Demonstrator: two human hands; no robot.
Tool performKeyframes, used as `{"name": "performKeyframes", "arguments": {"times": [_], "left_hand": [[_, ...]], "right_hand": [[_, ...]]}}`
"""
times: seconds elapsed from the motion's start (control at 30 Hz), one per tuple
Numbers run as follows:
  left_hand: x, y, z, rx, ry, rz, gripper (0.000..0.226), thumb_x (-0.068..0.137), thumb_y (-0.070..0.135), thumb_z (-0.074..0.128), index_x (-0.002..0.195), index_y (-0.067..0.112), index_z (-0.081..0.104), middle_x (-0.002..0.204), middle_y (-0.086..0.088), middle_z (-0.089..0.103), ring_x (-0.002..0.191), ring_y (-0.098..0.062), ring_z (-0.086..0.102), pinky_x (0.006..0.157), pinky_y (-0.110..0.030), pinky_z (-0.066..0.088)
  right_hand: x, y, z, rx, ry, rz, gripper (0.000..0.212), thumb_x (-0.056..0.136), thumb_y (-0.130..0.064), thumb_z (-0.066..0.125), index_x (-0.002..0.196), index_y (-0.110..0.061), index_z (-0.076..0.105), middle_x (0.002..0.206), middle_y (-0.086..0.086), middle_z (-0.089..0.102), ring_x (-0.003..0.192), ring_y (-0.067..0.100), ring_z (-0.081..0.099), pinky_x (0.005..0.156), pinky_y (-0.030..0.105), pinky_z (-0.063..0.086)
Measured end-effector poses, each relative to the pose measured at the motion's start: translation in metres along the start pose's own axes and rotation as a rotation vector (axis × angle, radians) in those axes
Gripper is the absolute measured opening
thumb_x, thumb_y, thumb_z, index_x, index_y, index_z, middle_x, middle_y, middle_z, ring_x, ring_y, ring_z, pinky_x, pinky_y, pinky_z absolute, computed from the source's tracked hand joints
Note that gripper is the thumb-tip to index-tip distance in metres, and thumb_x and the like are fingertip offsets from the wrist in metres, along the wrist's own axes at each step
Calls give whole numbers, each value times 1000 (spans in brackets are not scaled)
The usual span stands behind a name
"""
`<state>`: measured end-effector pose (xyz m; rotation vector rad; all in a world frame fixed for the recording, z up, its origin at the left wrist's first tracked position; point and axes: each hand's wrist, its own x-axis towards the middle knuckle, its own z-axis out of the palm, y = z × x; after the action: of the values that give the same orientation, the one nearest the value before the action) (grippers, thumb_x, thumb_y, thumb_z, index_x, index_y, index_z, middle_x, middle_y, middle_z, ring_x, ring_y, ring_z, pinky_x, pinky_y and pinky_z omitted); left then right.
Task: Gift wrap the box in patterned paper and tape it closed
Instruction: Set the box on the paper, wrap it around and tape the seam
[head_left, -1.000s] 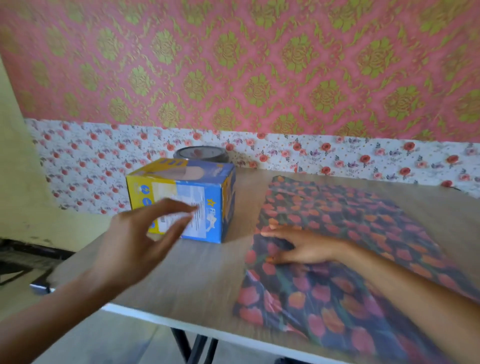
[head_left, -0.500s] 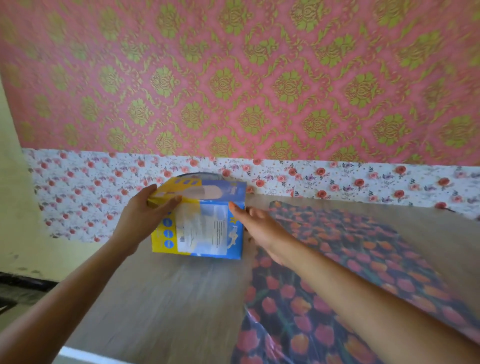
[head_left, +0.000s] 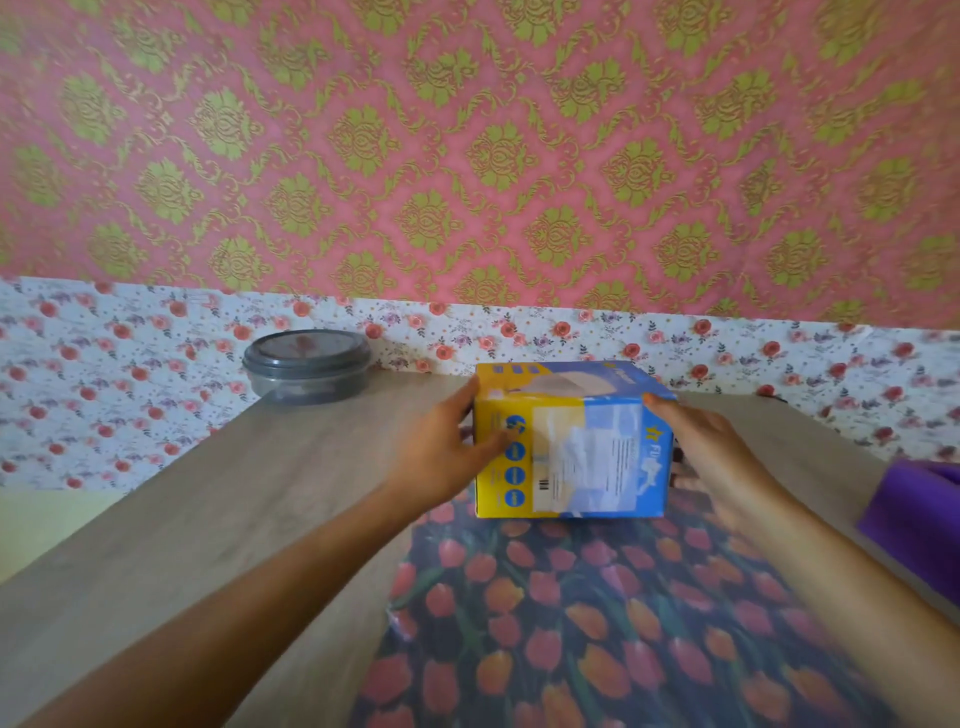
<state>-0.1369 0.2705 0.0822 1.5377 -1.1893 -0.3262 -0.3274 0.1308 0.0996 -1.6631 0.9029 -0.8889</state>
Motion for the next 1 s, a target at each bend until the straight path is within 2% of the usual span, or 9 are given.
{"name": "performKeyframes", "arguments": {"times": [0.1, 0.2, 0.33, 0.47, 0.6, 0.77, 0.9, 0.93, 1.0], "left_hand": [[-2, -4, 14, 19, -14, 36, 57, 87, 9, 64, 121, 43, 35, 98, 27, 56, 91, -1, 60, 89, -16, 49], [-7, -4, 20, 41, -9, 58, 60, 87, 5, 62, 117, 42, 25, 93, 34, 50, 89, 4, 54, 73, 2, 42], [-9, -5, 20, 15, -38, 62, 59, 88, 7, 62, 122, 41, 28, 100, 34, 52, 103, -5, 55, 73, -2, 47], [-14, -9, 25, 22, -42, 96, 66, 88, 12, 63, 131, 44, 24, 113, 39, 44, 101, 11, 52, 78, -5, 46], [-13, -15, 19, -58, 75, 35, 74, 85, 44, 56, 146, 30, 19, 133, 15, 37, 122, -9, 43, 101, -32, 41], [28, -27, -6, -143, 201, -255, 50, 98, 36, 40, 144, 17, 31, 146, -7, 37, 131, -26, 39, 105, -38, 34], [68, -49, -13, -76, 136, -470, 54, 99, 37, 39, 144, 7, 32, 147, -12, 35, 132, -32, 37, 106, -44, 33], [76, -55, -11, -98, 133, -491, 51, 100, 32, 40, 141, 3, 35, 142, -12, 39, 128, -32, 40, 103, -42, 36], [92, -66, -6, -182, 112, -498, 33, 100, 18, 41, 126, -2, 47, 122, -10, 46, 109, -27, 47, 90, -36, 39]], "right_hand": [[-6, 11, -12, 32, 1, 25, 28, 92, -34, 51, 95, -8, 61, 78, 3, 62, 67, 16, 55, 63, 29, 40], [-9, 20, -18, 71, 1, 38, 19, 91, -33, 53, 87, -16, 61, 75, 0, 62, 67, 16, 55, 66, 30, 41], [-9, 27, -22, 85, 5, 52, 17, 90, -33, 54, 87, -19, 62, 82, 0, 65, 75, 17, 58, 77, 36, 43], [-12, 29, -31, 97, -20, 52, 13, 90, -29, 55, 85, -19, 62, 84, 2, 64, 78, 19, 59, 72, 34, 45], [-7, 26, -46, 134, 5, 26, 10, 89, -30, 56, 86, -22, 62, 87, -1, 65, 83, 15, 59, 73, 32, 44], [23, 21, -57, 58, 132, 5, 19, 89, -33, 58, 100, -18, 61, 107, 2, 62, 99, 20, 57, 85, 36, 43], [57, 23, -51, -31, 125, -6, 14, 92, -16, 55, 100, -7, 61, 91, 7, 61, 68, 9, 51, 56, 16, 42], [66, 24, -50, -60, 114, 6, 16, 92, -12, 54, 101, -2, 63, 92, 10, 62, 68, 12, 53, 51, 13, 41], [89, 32, -50, -111, 93, 54, 24, 91, -12, 57, 104, 7, 64, 105, 21, 65, 88, 26, 63, 57, 17, 42]]}}
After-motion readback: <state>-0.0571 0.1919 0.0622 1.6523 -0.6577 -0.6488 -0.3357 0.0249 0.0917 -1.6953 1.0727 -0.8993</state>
